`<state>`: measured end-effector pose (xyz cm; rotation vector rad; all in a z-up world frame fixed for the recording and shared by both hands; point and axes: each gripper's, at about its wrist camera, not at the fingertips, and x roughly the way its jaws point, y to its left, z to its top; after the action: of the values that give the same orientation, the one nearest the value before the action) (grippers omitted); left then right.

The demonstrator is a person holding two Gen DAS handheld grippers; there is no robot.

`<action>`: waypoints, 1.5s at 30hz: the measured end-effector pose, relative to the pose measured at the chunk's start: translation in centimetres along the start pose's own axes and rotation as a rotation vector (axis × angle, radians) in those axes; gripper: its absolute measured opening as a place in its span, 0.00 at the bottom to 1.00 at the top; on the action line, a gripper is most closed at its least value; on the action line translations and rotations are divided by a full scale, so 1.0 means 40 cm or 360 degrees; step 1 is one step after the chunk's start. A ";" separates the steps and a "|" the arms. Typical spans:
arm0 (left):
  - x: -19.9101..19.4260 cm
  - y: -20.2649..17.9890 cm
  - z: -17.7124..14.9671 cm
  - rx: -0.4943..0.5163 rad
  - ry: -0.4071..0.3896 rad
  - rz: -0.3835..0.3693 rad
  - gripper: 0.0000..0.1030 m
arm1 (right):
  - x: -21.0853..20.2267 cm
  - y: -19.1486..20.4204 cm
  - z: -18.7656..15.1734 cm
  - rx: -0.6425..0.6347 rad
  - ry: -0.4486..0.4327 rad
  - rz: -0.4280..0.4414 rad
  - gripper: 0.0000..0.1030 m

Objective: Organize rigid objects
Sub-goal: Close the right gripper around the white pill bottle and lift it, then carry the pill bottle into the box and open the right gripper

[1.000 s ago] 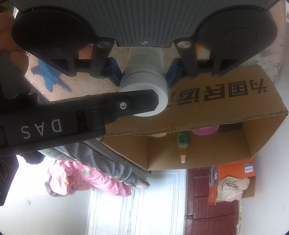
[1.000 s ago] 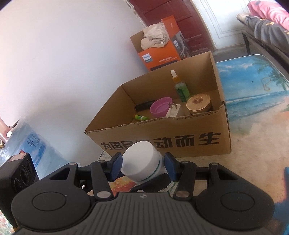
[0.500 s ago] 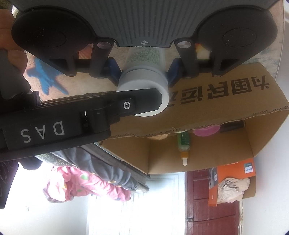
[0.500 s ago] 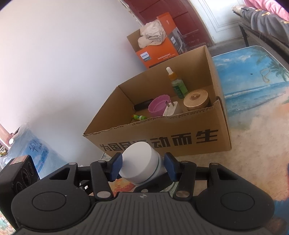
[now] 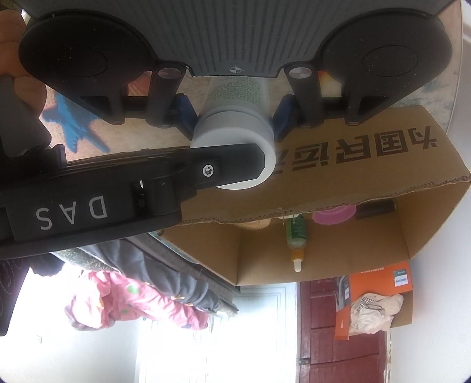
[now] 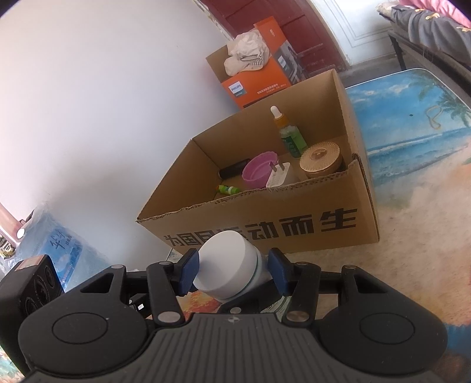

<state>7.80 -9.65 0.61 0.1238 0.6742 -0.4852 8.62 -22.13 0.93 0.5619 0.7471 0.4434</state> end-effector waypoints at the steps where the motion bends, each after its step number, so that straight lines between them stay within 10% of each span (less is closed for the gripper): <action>1: 0.000 0.000 0.000 0.0000 0.0001 0.0001 0.52 | 0.000 0.000 0.000 0.0000 0.0001 0.0001 0.54; 13: -0.056 -0.004 0.017 0.0012 -0.0103 0.0021 0.52 | -0.038 0.048 0.011 -0.0071 -0.0047 0.0030 0.54; 23: -0.149 0.029 0.212 0.0057 -0.0424 0.0000 0.52 | -0.140 0.222 0.161 -0.0446 -0.0344 0.0065 0.54; 45: 0.154 0.086 0.258 -0.0119 0.0196 -0.0240 0.51 | 0.046 -0.048 0.256 -0.0102 -0.0036 -0.0001 0.54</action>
<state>19.46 -11.75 4.65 0.0326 0.8250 -0.5996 17.66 -25.80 4.95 0.5060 0.7092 0.4578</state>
